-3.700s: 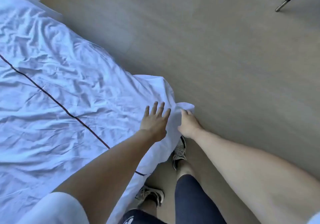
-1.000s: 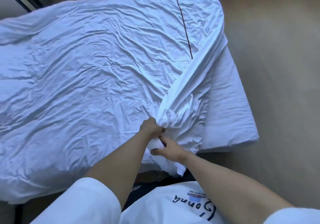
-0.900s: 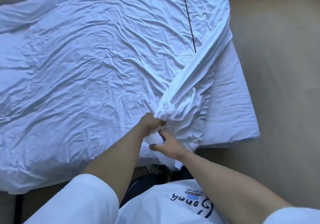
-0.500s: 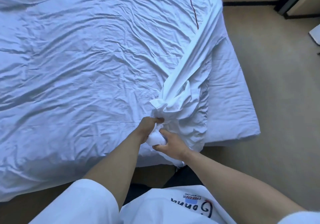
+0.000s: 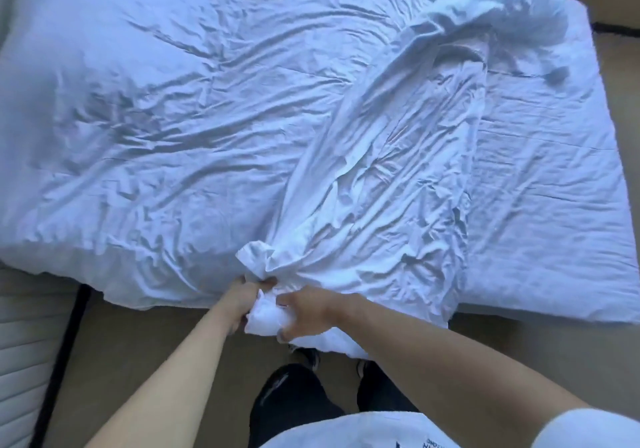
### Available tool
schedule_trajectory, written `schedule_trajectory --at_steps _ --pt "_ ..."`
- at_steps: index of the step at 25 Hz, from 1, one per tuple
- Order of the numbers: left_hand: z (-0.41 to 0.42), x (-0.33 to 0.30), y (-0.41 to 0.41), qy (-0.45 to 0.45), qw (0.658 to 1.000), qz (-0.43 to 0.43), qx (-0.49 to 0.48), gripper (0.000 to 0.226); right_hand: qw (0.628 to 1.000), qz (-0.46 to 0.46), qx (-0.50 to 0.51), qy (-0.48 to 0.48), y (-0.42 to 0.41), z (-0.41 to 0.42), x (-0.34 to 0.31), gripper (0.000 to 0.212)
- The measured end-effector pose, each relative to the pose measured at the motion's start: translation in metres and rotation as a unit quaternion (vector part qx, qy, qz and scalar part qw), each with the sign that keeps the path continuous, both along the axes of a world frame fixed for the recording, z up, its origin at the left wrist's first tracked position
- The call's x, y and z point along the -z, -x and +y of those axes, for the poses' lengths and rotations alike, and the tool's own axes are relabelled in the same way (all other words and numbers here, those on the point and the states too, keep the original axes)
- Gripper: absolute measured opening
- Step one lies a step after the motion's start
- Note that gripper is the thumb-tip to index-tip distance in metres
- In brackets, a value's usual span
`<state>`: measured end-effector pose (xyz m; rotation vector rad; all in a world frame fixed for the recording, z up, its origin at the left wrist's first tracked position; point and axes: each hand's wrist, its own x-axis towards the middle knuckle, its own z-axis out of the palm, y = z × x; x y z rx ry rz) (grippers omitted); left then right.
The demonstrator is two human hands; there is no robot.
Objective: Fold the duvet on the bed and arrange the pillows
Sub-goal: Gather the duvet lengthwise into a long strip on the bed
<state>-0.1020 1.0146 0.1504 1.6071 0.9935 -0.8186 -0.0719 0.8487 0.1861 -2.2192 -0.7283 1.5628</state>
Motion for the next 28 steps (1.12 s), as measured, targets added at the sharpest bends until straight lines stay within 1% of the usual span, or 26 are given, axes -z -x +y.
schedule_trajectory --at_steps 1,2,3,4,5,6,7,8,10,11,13,15,16,18,19,20,21,22,23,24,25,26,27,28 --pt "0.002 0.021 0.011 -0.005 1.000 0.025 0.005 0.020 0.999 0.015 -0.009 0.030 0.012 -0.003 0.017 0.051" --pt "0.001 0.043 0.019 -0.027 0.995 0.069 0.068 0.026 0.998 0.025 0.002 0.055 0.023 -0.013 0.033 0.048" --pt "-0.002 0.054 0.027 -0.058 0.979 0.114 0.157 0.038 0.996 0.030 0.027 0.078 0.032 -0.027 0.045 0.040" --pt "-0.006 0.070 0.033 -0.094 0.953 0.146 0.249 0.048 0.992 0.039 0.063 0.101 0.039 -0.045 0.057 0.034" --pt "-0.010 0.079 0.039 -0.114 0.933 0.158 0.302 0.055 0.986 0.050 0.100 0.121 0.046 -0.067 0.064 0.030" --pt "-0.015 0.080 0.040 -0.111 0.928 0.161 0.317 0.060 0.980 0.054 0.129 0.139 0.050 -0.087 0.070 0.030" --pt "-0.023 0.075 0.038 -0.110 0.925 0.162 0.326 0.063 0.976 0.050 0.145 0.153 0.053 -0.106 0.075 0.031" --pt "-0.031 0.072 0.035 -0.121 0.929 0.146 0.319 0.062 0.973 0.048 0.156 0.163 0.054 -0.123 0.080 0.032" --pt "-0.044 0.076 0.026 -0.144 0.931 0.118 0.315 0.052 0.966 0.034 0.190 0.174 0.051 -0.150 0.083 0.030" --pt "-0.050 0.083 0.022 -0.156 0.931 0.115 0.310 0.054 0.962 0.019 0.213 0.172 0.047 -0.160 0.083 0.026" --pt "-0.060 0.094 0.011 -0.174 0.936 0.106 0.287 0.075 0.949 -0.011 0.274 0.155 0.037 -0.173 0.091 0.022" --pt "-0.073 0.112 -0.007 -0.208 0.938 0.084 0.263 0.098 0.927 -0.026 0.344 0.146 0.028 -0.189 0.109 0.028" --pt "-0.079 0.121 -0.019 -0.230 0.936 0.081 0.254 0.109 0.913 -0.034 0.378 0.149 0.024 -0.197 0.122 0.027" --pt "-0.084 0.146 -0.039 -0.253 0.935 0.094 0.232 0.134 0.883 -0.022 0.437 0.172 0.024 -0.214 0.156 0.017" --pt "-0.085 0.161 -0.047 -0.251 0.938 0.105 0.216 0.142 0.870 -0.003 0.459 0.180 0.027 -0.218 0.177 0.029" --pt "-0.083 0.175 -0.048 -0.251 0.940 0.107 0.206 0.145 0.857 0.034 0.480 0.187 0.034 -0.219 0.195 0.038" --pt "-0.083 0.184 -0.048 -0.264 0.938 0.094 0.205 0.141 0.840 0.076 0.502 0.190 0.042 -0.216 0.209 0.041" --pt "-0.082 0.195 -0.044 -0.284 0.935 0.072 0.200 0.129 0.818 0.121 0.532 0.183 0.053 -0.208 0.223 0.041" --pt "-0.080 0.201 -0.040 -0.296 0.937 0.031 0.185 0.109 0.789 0.160 0.570 0.166 0.064 -0.197 0.234 0.044" --pt "-0.078 0.203 -0.036 -0.282 0.945 -0.024 0.164 0.087 0.759 0.190 0.606 0.145 0.073 -0.184 0.239 0.048" --pt "-0.078 0.198 -0.033 -0.230 0.963 -0.064 0.125 0.065 0.729 0.217 0.637 0.123 0.079 -0.170 0.242 0.053" --pt "-0.078 0.187 -0.031 -0.158 0.981 -0.082 0.072 0.047 0.696 0.244 0.667 0.107 0.082 -0.156 0.243 0.062" --pt "-0.075 0.172 -0.031 -0.091 0.992 -0.086 0.018 0.034 0.650 0.276 0.702 0.088 0.083 -0.142 0.240 0.077" --pt "-0.070 0.158 -0.032 -0.038 0.995 -0.089 -0.021 0.030 0.596 0.310 0.738 0.064 0.084 -0.130 0.238 0.089"
